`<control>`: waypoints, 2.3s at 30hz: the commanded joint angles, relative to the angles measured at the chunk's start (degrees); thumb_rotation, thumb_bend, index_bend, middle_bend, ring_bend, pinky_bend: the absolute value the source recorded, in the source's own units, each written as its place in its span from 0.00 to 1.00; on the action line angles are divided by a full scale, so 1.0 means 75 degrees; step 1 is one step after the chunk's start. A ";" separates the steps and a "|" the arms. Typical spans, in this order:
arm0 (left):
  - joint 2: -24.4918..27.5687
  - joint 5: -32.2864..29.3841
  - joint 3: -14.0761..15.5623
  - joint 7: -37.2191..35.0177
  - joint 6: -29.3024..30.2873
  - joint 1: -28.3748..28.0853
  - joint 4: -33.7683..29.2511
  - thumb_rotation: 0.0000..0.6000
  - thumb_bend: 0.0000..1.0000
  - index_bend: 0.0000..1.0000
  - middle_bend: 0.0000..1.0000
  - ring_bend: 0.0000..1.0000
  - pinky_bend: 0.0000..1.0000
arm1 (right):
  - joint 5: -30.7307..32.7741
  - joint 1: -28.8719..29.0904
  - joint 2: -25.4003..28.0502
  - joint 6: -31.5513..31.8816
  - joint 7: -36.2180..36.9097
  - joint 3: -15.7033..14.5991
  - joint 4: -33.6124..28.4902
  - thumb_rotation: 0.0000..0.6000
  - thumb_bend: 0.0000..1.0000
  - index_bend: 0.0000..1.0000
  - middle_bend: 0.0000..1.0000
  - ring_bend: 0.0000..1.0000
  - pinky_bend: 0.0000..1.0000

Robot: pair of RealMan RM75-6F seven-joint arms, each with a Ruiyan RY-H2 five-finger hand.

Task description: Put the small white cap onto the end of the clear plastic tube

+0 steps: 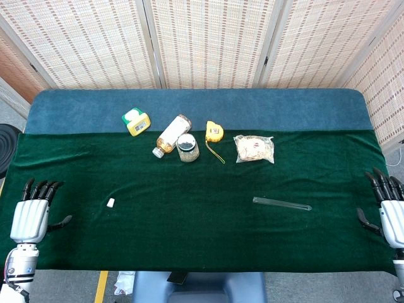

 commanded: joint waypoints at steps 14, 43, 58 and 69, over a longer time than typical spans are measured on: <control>-0.0624 0.0635 -0.0059 -0.0786 -0.1919 -0.1376 0.1840 1.00 0.19 0.27 0.26 0.20 0.10 | -0.0049 -0.0096 0.0009 0.0108 0.0038 -0.0060 -0.0025 1.00 0.45 0.00 0.04 0.05 0.00; -0.1538 -0.0077 0.0014 -0.0435 -0.3650 -0.2417 0.2923 1.00 0.18 0.13 0.19 0.10 0.02 | -0.0038 -0.0180 0.0005 0.0195 0.0204 -0.0050 0.0092 1.00 0.45 0.00 0.04 0.04 0.00; -0.1485 -0.0475 -0.0195 -0.0035 -0.3720 -0.2621 0.2894 1.00 0.18 0.13 0.19 0.10 0.02 | -0.0005 -0.0223 -0.0030 0.0183 0.0354 -0.0058 0.0240 1.00 0.45 0.00 0.04 0.04 0.00; -0.1427 -0.0863 -0.0339 0.0263 -0.3975 -0.2864 0.2836 1.00 0.18 0.15 0.19 0.10 0.02 | 0.0066 -0.0237 -0.0064 0.0112 0.0427 -0.0061 0.0348 1.00 0.45 0.00 0.04 0.04 0.00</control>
